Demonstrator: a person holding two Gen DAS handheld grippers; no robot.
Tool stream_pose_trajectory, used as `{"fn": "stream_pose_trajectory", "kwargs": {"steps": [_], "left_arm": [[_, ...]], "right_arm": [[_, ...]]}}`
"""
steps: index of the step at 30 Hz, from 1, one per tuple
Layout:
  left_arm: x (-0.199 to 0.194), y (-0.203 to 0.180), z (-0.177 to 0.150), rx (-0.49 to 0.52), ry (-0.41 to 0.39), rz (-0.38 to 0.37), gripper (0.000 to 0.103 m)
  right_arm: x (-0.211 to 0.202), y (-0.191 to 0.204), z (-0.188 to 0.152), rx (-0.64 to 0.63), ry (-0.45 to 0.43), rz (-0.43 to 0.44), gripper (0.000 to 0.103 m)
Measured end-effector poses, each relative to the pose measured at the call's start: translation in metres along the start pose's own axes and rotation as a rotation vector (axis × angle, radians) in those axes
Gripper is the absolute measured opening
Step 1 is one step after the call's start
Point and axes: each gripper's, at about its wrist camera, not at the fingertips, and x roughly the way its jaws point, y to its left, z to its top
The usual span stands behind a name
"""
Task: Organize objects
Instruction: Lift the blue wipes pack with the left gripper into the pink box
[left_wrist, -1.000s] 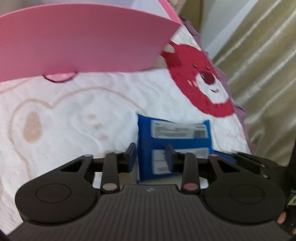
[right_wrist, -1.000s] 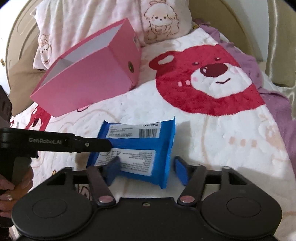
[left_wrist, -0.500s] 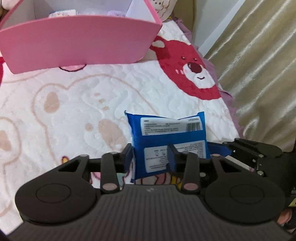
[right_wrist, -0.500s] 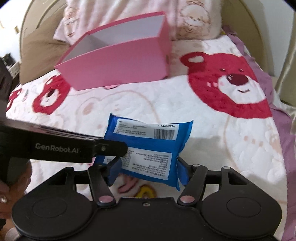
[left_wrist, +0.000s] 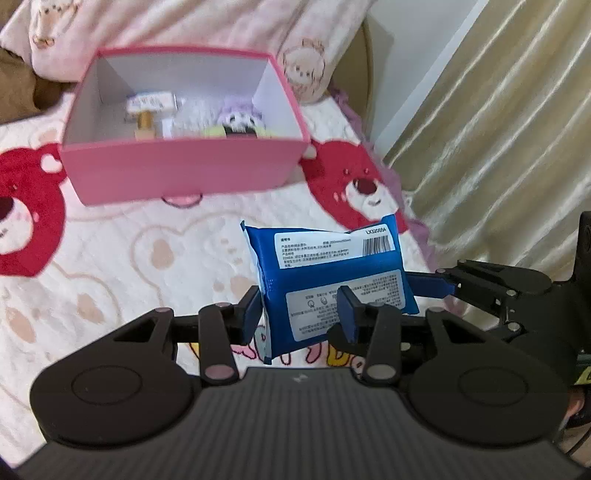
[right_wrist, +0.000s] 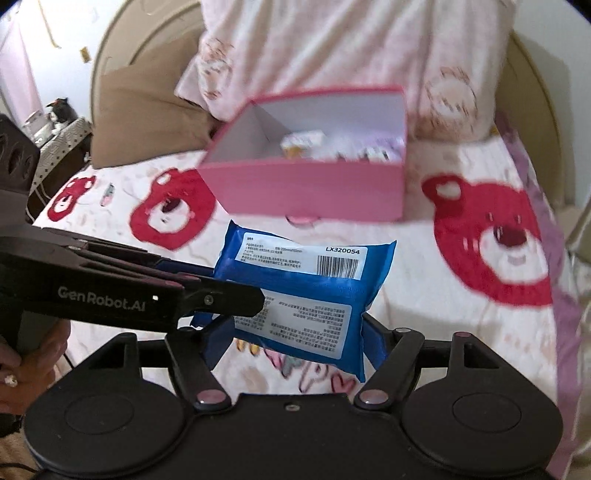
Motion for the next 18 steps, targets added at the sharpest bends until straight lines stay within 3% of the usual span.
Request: {"fn": "stream_pose_trajectory", "kwargs": {"steps": [10,18], "left_arm": [[-0.061,-0.009,0.028,0.031,-0.122,0.036,0.045],[-0.071,0.013,0.091,0.022,-0.192,0.049,0.045]], "right_arm": [[-0.037,0.039,0.048,-0.144,-0.057,0.003,0.078],[-0.03,0.047,0.118,-0.256,-0.055,-0.029,0.07]]}}
